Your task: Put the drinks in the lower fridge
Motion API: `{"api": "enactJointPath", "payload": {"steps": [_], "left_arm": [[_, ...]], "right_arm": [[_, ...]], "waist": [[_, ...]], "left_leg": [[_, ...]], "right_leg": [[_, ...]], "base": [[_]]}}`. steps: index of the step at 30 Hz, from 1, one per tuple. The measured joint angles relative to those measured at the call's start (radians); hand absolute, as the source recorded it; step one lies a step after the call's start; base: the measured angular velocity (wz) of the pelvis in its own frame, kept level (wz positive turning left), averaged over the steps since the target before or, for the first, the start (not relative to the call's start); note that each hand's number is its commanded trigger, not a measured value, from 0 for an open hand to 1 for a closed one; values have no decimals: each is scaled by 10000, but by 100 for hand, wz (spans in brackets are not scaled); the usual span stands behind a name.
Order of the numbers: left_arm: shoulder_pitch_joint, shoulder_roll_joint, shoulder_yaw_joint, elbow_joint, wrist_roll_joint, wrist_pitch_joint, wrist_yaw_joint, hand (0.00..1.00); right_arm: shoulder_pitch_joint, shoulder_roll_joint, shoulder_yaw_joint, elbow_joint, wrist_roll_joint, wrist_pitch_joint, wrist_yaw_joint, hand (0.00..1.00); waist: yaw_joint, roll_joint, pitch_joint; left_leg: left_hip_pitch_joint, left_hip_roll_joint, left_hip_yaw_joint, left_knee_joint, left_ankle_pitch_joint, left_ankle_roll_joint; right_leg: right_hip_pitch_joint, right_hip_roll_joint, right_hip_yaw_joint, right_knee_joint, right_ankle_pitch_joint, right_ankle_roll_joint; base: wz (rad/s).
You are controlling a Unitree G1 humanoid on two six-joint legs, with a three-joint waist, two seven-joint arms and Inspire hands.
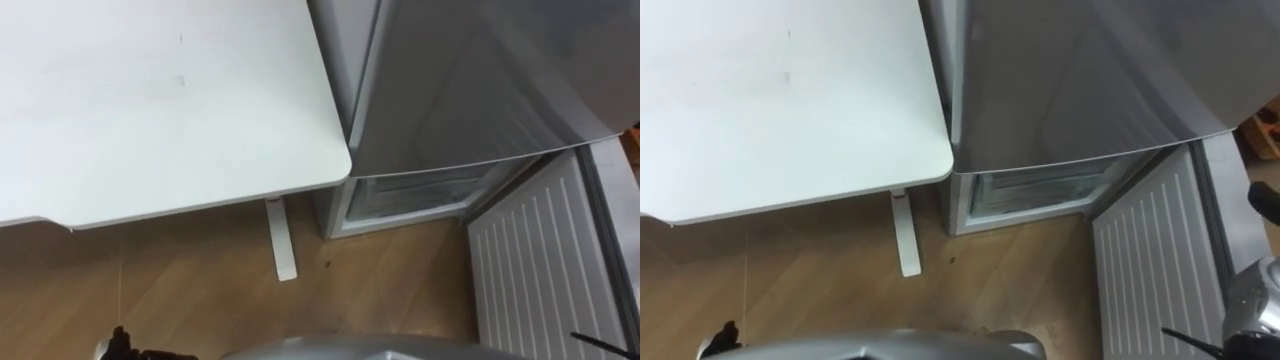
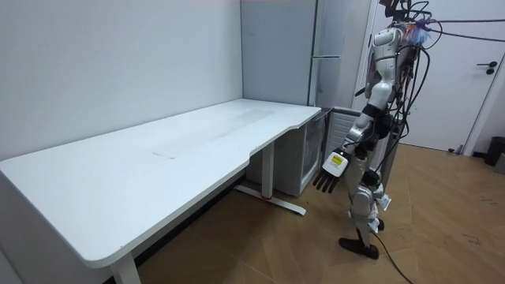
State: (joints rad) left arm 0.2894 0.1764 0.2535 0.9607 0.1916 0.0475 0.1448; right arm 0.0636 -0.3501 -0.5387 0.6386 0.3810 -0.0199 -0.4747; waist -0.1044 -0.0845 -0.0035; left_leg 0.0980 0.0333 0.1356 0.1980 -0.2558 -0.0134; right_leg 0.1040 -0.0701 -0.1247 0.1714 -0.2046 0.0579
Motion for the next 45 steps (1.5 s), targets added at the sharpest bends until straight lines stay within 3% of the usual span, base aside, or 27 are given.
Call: {"api": "enactJointPath", "payload": {"steps": [7,22,31,40,45], "left_arm": [[72,1,156,-78,5,135,-13,0],[151,20,212,-84,-6,384,-49,0],[118,22,462,-83,-3,383,-266,0],[127,27,613,-62,6,404,-474,0],[133,40,618,-81,8,463,-556,0]], "right_arm": [[29,0,-333,1069,324,122,-12,0],[297,-22,-748,2467,1085,262,-237,0],[335,-256,-1189,3749,2481,346,569,0],[272,-277,-1326,4167,2841,561,1143,0],[393,-473,-1306,4537,3744,665,2341,0]], "waist": [[3,-76,11],[-21,5,-8],[-50,-45,35],[-36,-115,39],[-60,-150,35]], "left_leg": [[7,31,52,0,0,-1],[26,76,123,-20,10,-24],[177,76,120,-111,20,-36],[167,87,204,-191,19,-36],[179,86,230,-161,19,-37]], "right_leg": [[-83,40,119,-4,13,-15],[-38,88,183,-6,67,-37],[79,98,182,-11,66,-37],[-28,120,279,-5,68,-40],[-23,120,338,-13,70,-43]], "base": [[-4],[-1],[0],[-3],[-3]]}}
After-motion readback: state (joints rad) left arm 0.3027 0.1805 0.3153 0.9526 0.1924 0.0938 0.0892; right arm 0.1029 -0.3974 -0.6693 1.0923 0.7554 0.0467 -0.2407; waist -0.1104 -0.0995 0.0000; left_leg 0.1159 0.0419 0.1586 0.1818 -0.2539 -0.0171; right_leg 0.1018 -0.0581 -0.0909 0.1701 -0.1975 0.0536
